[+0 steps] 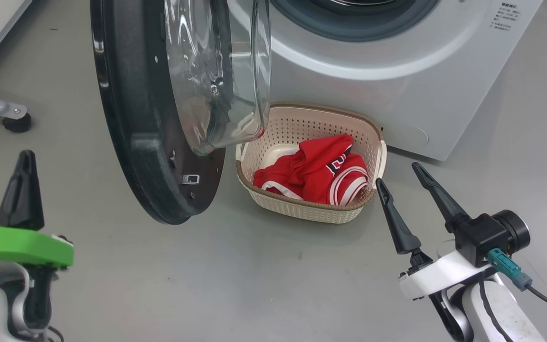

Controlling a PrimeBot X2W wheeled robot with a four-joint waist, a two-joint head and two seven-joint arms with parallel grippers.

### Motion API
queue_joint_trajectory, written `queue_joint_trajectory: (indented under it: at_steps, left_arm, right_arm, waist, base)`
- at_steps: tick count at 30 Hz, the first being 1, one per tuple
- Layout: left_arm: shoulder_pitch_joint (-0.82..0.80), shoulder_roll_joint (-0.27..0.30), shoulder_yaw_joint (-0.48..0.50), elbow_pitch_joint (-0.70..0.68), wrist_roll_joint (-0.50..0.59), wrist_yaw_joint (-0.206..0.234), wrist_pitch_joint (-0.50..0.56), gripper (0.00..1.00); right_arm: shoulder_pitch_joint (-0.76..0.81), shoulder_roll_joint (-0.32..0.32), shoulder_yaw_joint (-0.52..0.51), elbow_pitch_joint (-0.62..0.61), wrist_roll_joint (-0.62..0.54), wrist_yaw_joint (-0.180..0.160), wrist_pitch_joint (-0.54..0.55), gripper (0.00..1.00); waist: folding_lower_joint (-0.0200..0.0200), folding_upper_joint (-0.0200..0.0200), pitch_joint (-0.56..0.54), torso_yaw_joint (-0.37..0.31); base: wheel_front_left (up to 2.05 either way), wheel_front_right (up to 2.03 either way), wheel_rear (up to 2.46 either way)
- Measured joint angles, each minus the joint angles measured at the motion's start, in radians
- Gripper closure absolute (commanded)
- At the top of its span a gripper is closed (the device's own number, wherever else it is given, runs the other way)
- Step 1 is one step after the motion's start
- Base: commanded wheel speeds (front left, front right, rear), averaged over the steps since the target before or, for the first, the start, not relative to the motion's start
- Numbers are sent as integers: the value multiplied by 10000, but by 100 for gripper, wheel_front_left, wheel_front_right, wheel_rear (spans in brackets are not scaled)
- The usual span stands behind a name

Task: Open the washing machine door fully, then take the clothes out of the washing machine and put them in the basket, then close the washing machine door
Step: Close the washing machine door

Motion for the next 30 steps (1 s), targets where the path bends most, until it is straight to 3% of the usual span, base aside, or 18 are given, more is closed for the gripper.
queue_joint_trajectory:
  at_steps: [2,3,4,5,20,30]
  left_arm:
    - [218,48,-178,-42,255,-8,-364,100]
    - [316,46,-199,-25,368,-31,-529,92]
    - [407,42,-190,2,464,-33,-698,56]
    - [482,29,-188,48,460,-33,-803,0]
    - [1120,92,-788,456,1014,-42,-1933,0]
    - [1121,136,-1106,690,1175,-42,-2148,0]
  right_arm:
    - [0,36,29,6,0,0,-2,0]
    - [1,50,44,25,0,0,-6,0]
    - [6,56,52,25,0,0,-8,0]
    - [7,58,54,23,0,0,-10,0]
    - [28,142,71,19,2,-77,-86,0]
    - [29,86,-50,19,2,-150,-100,0]
  waist:
    - [0,0,-39,-2]
    - [0,0,-62,-5]
    - [0,0,-85,-9]
    - [0,0,-103,-13]
    - [0,0,-178,-128]
    - [0,0,-137,-152]
  base:
    - [0,0,0]
    - [0,0,0]
    - [0,0,0]
    - [0,0,0]
    - [0,0,0]
    - [0,0,0]
